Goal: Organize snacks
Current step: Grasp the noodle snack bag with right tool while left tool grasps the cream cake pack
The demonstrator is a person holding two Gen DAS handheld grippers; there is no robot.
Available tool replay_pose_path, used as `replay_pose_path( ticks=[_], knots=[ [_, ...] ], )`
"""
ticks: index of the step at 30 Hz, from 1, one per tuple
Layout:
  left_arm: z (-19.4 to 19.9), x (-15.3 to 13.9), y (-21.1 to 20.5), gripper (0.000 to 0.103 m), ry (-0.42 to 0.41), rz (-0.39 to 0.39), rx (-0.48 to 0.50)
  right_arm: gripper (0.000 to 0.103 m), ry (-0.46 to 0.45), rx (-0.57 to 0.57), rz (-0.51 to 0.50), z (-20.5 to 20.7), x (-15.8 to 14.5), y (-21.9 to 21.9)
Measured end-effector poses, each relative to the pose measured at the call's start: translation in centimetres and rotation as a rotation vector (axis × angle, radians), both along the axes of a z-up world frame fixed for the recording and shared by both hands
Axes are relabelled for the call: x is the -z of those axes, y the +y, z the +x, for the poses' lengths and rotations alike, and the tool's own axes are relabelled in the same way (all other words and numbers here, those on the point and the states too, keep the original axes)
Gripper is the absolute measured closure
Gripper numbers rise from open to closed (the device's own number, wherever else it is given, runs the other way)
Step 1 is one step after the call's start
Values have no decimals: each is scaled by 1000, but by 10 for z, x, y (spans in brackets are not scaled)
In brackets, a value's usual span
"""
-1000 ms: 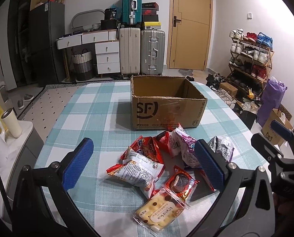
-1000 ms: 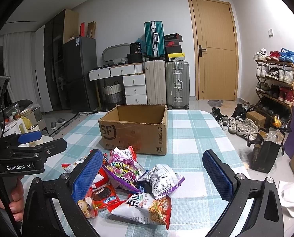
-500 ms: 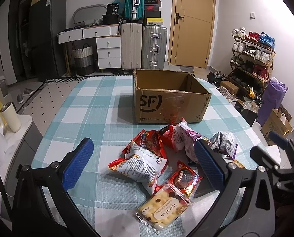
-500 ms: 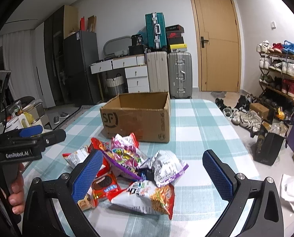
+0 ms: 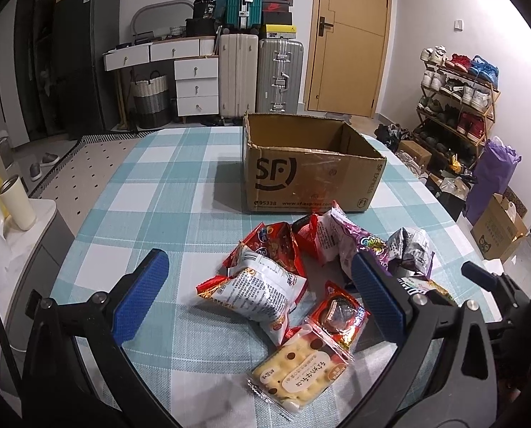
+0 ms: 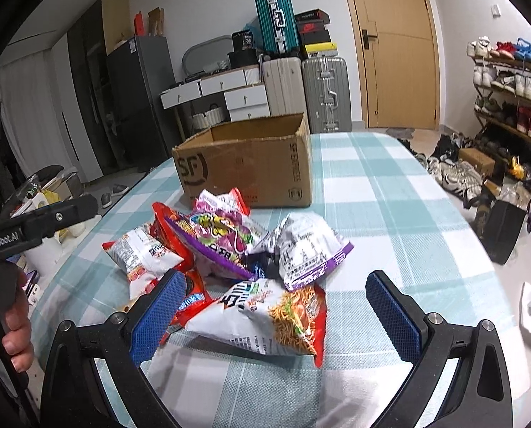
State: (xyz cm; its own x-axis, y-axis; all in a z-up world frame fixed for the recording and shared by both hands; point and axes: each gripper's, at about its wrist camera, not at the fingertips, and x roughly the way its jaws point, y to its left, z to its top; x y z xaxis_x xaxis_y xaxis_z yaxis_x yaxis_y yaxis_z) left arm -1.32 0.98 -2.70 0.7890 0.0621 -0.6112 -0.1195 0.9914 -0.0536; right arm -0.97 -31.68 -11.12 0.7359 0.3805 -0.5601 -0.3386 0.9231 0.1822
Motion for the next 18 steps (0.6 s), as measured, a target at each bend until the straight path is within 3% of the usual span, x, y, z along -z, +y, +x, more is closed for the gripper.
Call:
replay_pose_path(
  ticks=[13,18],
  knots=[
    [2,9,6,1,23,-8,-9,1,97,-14,-31,19,24,11],
    [2,9,8,1,25,-7,-12,18,139,-32,-25,24,31,13]
  ],
)
